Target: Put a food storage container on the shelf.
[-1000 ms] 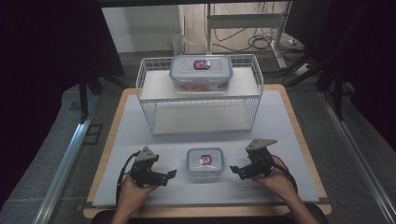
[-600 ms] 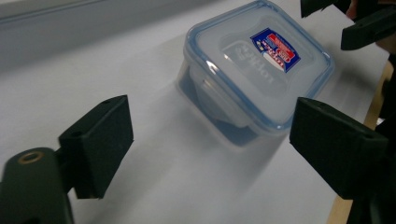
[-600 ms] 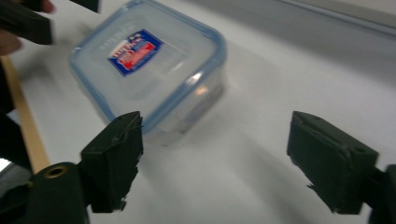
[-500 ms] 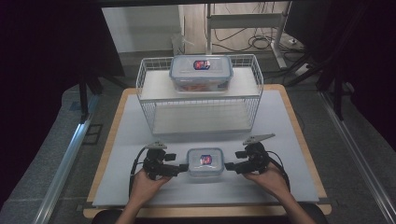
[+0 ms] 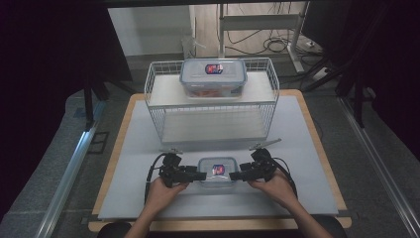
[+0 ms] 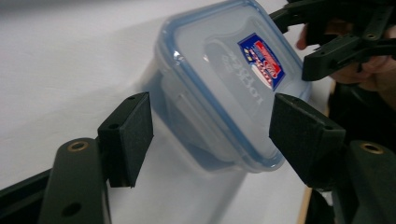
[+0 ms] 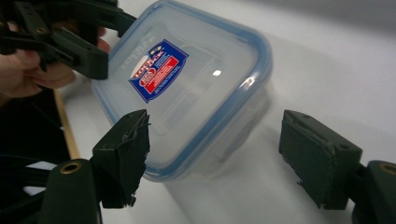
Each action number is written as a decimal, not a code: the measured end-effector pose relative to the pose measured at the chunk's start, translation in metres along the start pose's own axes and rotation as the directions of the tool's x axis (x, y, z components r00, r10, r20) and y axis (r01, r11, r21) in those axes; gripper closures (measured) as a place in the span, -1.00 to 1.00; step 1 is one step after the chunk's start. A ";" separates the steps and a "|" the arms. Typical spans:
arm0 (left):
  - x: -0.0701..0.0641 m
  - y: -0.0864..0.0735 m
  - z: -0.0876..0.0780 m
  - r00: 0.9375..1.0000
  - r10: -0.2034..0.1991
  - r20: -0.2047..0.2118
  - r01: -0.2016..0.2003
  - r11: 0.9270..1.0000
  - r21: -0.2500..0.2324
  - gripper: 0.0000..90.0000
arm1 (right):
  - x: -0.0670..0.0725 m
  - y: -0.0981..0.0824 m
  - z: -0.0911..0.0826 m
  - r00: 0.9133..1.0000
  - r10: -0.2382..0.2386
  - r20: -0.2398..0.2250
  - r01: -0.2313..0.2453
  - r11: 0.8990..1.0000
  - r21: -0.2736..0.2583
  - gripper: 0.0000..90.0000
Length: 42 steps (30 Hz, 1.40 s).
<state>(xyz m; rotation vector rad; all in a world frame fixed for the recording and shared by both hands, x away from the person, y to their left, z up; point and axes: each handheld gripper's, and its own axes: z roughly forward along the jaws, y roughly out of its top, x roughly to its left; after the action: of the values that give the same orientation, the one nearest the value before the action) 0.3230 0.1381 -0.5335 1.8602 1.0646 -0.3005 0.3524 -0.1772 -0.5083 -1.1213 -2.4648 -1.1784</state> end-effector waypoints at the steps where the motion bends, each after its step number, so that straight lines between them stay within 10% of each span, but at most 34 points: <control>1: 0.000 0.000 0.001 1.000 0.001 0.005 -0.001 1.000 0.000 -0.32 | 0.000 0.000 0.001 1.000 0.006 -0.007 -0.006 1.000 0.002 -0.45; 16: -0.010 0.000 -0.003 0.999 0.035 -0.015 -0.035 0.999 0.017 -0.15 | 0.002 -0.001 -0.001 0.997 0.055 -0.058 -0.056 0.998 -0.011 -0.07; 35: -0.004 -0.012 -0.013 0.998 -0.005 0.065 0.007 0.999 -0.036 0.18 | -0.002 -0.012 -0.017 0.991 0.076 -0.106 -0.085 0.993 -0.080 0.45; 42: -0.004 -0.013 -0.013 0.998 -0.003 0.063 0.005 0.999 -0.042 0.18 | -0.003 -0.013 -0.014 0.989 0.082 -0.126 -0.090 0.994 -0.061 0.35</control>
<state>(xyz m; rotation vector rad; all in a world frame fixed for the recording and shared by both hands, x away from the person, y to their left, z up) 0.3081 0.1489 -0.5321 1.8003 1.0248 -0.3345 0.3434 -0.1946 -0.5085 -1.1244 -2.2778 -1.2730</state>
